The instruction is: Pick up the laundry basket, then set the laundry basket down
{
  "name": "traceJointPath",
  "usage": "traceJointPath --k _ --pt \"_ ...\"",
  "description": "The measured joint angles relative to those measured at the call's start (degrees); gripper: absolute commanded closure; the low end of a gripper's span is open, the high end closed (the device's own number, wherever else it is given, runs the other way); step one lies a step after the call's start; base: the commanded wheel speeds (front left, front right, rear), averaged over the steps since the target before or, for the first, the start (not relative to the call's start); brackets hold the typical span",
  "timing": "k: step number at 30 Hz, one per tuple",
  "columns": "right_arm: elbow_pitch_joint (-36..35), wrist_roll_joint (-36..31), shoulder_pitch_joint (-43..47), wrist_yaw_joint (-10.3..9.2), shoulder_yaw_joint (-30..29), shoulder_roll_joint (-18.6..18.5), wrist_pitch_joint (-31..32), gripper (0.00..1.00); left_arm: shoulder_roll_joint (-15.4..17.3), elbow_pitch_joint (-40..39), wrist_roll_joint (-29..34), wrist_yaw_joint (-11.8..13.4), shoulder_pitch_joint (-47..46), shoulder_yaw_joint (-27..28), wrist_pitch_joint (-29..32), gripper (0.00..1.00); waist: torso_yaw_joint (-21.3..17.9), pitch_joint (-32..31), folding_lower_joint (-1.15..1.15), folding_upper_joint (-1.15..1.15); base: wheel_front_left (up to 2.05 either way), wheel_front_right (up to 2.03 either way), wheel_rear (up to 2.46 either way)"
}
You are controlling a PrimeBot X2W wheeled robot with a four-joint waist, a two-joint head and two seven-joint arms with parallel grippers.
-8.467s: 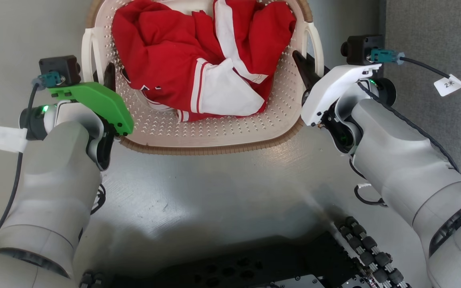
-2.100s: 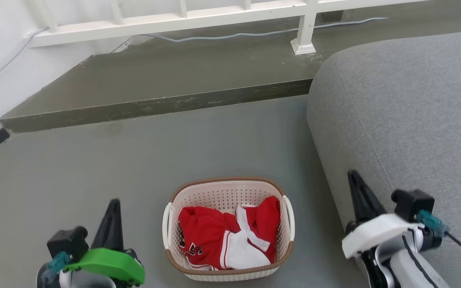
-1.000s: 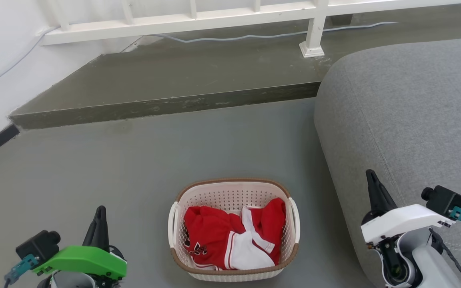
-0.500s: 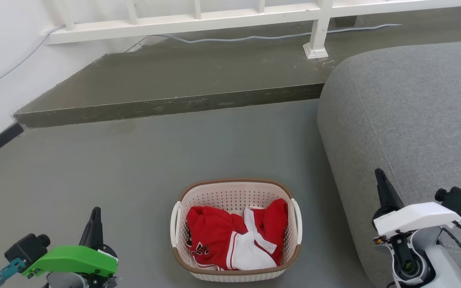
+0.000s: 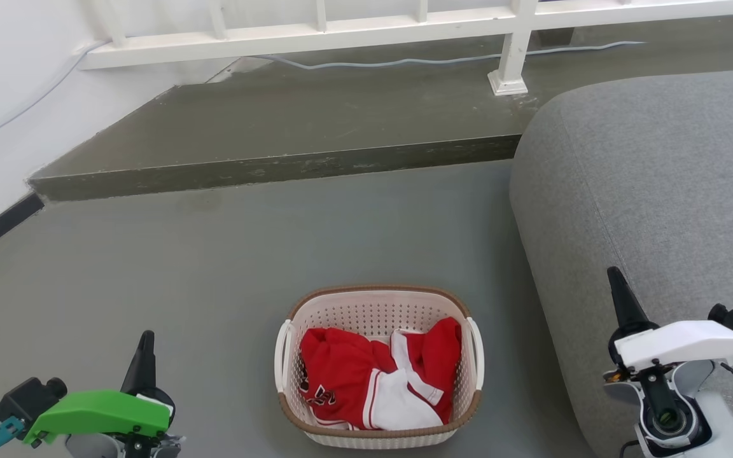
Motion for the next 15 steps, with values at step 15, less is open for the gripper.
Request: traceJointPath --k 15 --pt "0.1 9.8 -0.2 1.55 -3.5 0.6 2.8 1.0 0.0 0.0 -9.2 -1.0 -0.6 2.0 3.0 1.0 0.7 -0.2 0.0 0.0 0.0 0.0 0.0"
